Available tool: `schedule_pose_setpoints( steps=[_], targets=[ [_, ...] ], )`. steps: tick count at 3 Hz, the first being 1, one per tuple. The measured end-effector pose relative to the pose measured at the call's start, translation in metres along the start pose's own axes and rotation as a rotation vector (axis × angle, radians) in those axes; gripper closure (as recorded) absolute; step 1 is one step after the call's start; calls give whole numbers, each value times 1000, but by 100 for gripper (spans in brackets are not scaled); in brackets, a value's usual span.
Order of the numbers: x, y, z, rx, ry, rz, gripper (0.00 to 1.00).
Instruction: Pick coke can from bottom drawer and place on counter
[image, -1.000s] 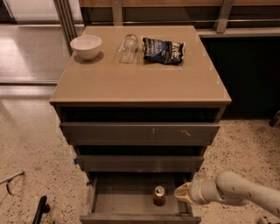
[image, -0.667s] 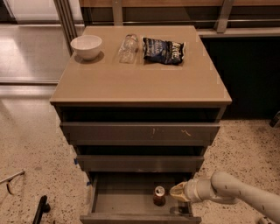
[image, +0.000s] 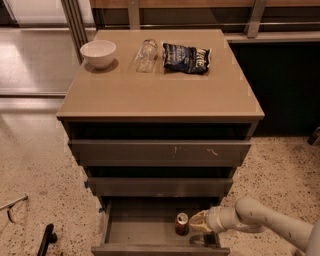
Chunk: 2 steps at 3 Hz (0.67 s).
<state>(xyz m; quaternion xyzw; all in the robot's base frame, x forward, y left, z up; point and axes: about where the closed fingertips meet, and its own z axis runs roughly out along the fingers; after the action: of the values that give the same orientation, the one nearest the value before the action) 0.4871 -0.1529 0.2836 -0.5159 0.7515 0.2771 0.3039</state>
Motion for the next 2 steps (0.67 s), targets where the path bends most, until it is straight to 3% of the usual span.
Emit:
schedule_pose_setpoints(
  steps=[2],
  targets=[
    [29, -6, 16, 5, 14, 8, 36]
  ],
)
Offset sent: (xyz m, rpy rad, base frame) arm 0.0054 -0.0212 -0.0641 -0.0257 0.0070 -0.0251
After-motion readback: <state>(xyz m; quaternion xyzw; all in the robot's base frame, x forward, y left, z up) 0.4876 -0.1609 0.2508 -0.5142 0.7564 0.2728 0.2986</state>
